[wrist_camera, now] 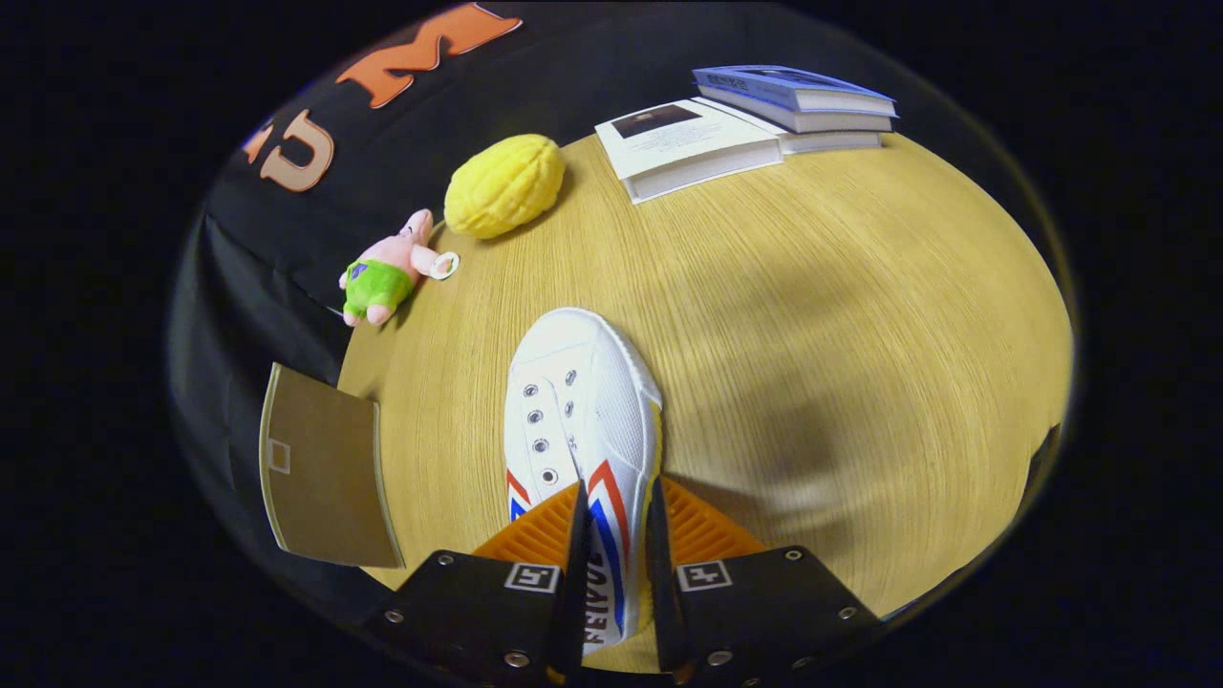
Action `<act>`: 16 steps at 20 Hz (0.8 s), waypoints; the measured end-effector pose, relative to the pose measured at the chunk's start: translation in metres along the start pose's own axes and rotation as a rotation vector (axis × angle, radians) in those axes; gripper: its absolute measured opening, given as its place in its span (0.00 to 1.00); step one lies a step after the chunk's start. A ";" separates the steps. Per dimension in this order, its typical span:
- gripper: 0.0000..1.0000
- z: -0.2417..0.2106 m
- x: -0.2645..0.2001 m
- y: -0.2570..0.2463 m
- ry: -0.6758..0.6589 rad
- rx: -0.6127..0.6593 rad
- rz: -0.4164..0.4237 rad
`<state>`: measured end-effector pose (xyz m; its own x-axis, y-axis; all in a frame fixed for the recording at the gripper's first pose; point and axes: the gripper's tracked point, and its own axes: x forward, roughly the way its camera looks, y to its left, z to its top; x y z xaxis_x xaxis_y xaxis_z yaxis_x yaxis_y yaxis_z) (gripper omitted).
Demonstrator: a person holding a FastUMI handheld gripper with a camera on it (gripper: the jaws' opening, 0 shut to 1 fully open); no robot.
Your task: Open the storage box then place both shoes into the box .Put the left shoe in first, then the right shoe, with the right side of both shoes facing outward in a uniform manner.
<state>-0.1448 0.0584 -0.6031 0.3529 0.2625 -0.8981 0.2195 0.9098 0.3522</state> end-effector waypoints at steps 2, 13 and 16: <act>0.21 0.001 -0.003 0.001 -0.007 0.022 -0.011; 0.09 0.036 -0.045 0.106 -0.029 0.067 0.113; 0.09 0.045 -0.050 0.146 -0.028 0.028 0.142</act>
<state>-0.0891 0.1636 -0.4951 0.4076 0.3782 -0.8312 0.1907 0.8549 0.4825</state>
